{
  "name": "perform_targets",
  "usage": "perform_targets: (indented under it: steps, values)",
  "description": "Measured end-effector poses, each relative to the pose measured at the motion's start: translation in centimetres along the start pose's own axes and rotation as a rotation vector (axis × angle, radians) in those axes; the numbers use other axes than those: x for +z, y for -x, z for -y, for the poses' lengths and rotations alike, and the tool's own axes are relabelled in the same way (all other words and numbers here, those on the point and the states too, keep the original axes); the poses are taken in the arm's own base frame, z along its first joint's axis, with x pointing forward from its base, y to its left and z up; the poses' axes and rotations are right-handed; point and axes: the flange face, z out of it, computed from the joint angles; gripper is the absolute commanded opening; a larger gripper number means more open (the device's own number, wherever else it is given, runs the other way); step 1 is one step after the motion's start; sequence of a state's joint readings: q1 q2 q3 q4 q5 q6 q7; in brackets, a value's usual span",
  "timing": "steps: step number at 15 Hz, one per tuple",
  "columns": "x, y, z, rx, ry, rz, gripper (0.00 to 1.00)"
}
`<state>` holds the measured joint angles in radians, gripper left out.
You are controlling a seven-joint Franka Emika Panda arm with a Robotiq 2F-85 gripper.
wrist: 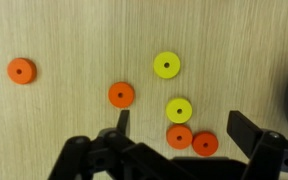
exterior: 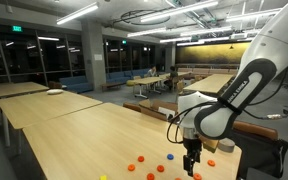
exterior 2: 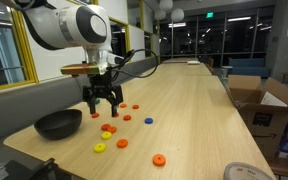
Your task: Put some rings in the black bowl
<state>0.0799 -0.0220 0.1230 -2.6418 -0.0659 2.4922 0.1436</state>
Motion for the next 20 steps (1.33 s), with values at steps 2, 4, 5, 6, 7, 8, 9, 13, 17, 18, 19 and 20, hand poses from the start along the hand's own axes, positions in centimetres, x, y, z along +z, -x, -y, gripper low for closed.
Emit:
perform_targets:
  steps: [2,4,5,6,7,8,9,13,17,18,19,20]
  values:
    - [1.2,-1.0,0.5,0.029,0.013,-0.038,1.0]
    - [2.1,-1.7,1.1,0.06,0.019,-0.071,1.0]
    - [2.6,-2.0,1.5,0.078,0.02,-0.084,1.0]
    - [3.0,-2.1,1.7,0.096,0.021,-0.091,1.0]
    - [3.5,-2.3,1.8,0.116,0.019,-0.095,1.0]
    - [4.0,-2.4,1.9,0.136,0.016,-0.096,1.0]
    - [4.5,-2.5,1.8,0.154,0.011,-0.097,1.0]
    - [6.3,-2.8,1.2,0.217,-0.006,-0.118,1.0]
    - [7.8,-2.5,0.9,0.266,-0.012,-0.156,1.0]
    - [8.1,-2.4,0.9,0.274,-0.012,-0.163,1.0]
    - [8.4,-2.2,1.0,0.28,-0.009,-0.167,1.0]
    - [8.7,-2.1,1.2,0.283,-0.007,-0.17,1.0]
